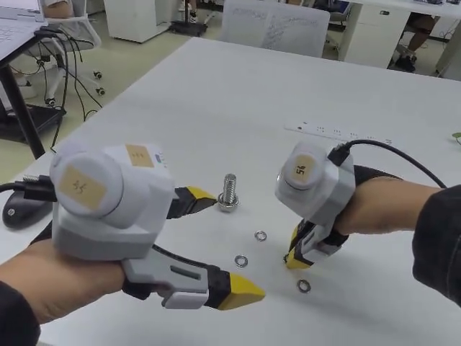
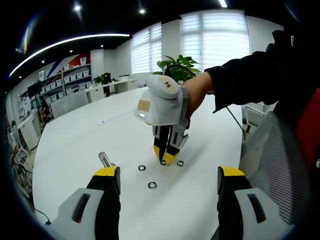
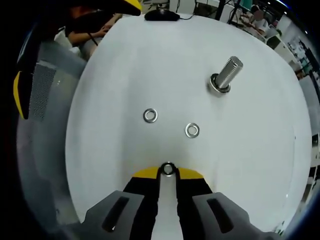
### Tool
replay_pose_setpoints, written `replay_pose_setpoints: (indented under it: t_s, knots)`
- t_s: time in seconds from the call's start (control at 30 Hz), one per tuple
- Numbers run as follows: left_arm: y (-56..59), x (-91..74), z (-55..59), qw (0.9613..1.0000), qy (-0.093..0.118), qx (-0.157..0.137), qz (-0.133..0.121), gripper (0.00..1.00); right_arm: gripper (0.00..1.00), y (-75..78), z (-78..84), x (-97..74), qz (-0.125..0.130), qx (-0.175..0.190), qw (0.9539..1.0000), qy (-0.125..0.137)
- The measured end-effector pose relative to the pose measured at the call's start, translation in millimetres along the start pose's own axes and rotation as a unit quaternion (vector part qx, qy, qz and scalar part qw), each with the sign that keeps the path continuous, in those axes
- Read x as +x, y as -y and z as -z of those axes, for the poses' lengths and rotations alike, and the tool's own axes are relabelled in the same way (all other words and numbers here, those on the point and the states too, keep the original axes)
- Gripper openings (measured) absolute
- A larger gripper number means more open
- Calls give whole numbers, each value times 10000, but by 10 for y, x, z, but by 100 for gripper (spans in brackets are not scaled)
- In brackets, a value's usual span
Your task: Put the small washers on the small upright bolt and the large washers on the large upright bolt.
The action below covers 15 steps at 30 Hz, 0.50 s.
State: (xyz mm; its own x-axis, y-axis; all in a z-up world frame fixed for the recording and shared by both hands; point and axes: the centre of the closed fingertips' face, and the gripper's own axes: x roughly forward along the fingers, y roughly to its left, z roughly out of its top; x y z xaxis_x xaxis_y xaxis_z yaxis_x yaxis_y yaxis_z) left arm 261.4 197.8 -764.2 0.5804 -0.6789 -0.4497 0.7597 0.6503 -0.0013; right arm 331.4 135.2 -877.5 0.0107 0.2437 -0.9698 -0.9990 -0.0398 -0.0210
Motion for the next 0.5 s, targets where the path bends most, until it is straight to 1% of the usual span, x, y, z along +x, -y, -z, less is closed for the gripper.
replay_pose_setpoints:
  t_s: [0.33, 0.5]
  knots:
    - [9, 9, -17, 10000, -6, 23, 24, 79, 13, -12, -21, -98, 10, 21, 10000, 37]
    - [18, 4, -26, 10000, 1, 32, 35, 79, 13, -50, -31, -187, -47, 129, 9998, 147]
